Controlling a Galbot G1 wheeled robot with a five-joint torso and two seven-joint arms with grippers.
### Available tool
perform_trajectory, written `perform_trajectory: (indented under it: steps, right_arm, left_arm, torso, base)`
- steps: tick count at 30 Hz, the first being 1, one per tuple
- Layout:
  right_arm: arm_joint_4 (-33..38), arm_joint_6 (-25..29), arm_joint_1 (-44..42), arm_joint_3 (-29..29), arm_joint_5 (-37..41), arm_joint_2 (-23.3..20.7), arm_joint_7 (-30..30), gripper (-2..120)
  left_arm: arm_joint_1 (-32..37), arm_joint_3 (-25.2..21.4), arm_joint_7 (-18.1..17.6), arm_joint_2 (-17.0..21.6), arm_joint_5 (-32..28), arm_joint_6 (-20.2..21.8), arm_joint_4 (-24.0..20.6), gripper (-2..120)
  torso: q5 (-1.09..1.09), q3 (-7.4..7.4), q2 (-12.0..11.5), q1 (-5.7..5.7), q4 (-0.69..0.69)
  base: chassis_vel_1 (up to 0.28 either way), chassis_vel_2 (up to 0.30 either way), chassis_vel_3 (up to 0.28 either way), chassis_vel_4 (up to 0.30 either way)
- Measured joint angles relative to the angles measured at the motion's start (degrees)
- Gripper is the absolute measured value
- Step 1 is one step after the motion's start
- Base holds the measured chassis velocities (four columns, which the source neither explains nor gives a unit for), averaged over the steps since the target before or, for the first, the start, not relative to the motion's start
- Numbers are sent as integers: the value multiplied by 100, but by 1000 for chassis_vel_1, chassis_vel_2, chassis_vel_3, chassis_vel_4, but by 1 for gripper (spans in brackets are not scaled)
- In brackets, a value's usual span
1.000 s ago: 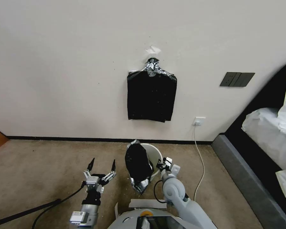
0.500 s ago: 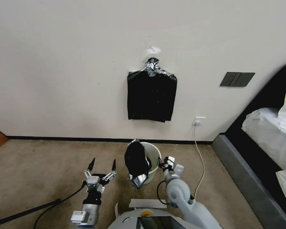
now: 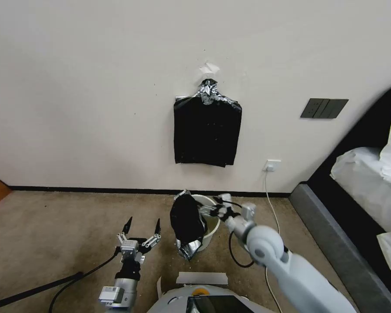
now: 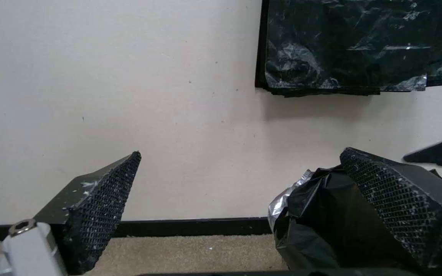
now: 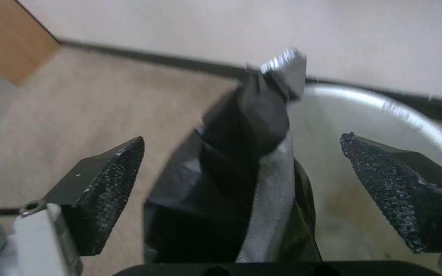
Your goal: Place a trash bag onto the trash bin.
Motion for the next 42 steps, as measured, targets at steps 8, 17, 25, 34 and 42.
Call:
perform_trajectory:
  steps: [8, 17, 25, 34, 42]
  right_arm:
    - [-343, -247, 404, -306, 267, -5, 443, 61]
    - [-507, -257, 535, -428, 280, 4, 446, 31]
    - [-589, -257, 704, -546, 267, 54, 543, 0]
    - [-553, -150, 763, -628, 133, 1, 582, 0]
    - [-653, -130, 1054, -857, 131, 7, 601, 0]
  left_arm:
    - [-104, 58, -164, 32, 5, 311, -44, 100]
    - [-284, 271, -314, 167, 4, 572, -42, 100]
    - [-811, 665, -686, 661, -311, 1520, -63, 100]
    - [-2083, 1391, -1447, 1286, -1397, 2766, 260, 100]
    - [-2919, 1864, -2346, 1231, -2204, 3625, 658, 100]
  torso:
    - [0, 0, 0, 0, -2]
    - [0, 0, 0, 0, -1]
    - [-1, 0, 0, 0, -1]
    - [-1, 0, 0, 0, -2]
    - [-1, 0, 0, 0, -2]
  base:
    - [0, 0, 0, 0]
    - [0, 0, 0, 0]
    - [0, 0, 0, 0]
    - [0, 0, 0, 0]
    - [0, 0, 0, 0]
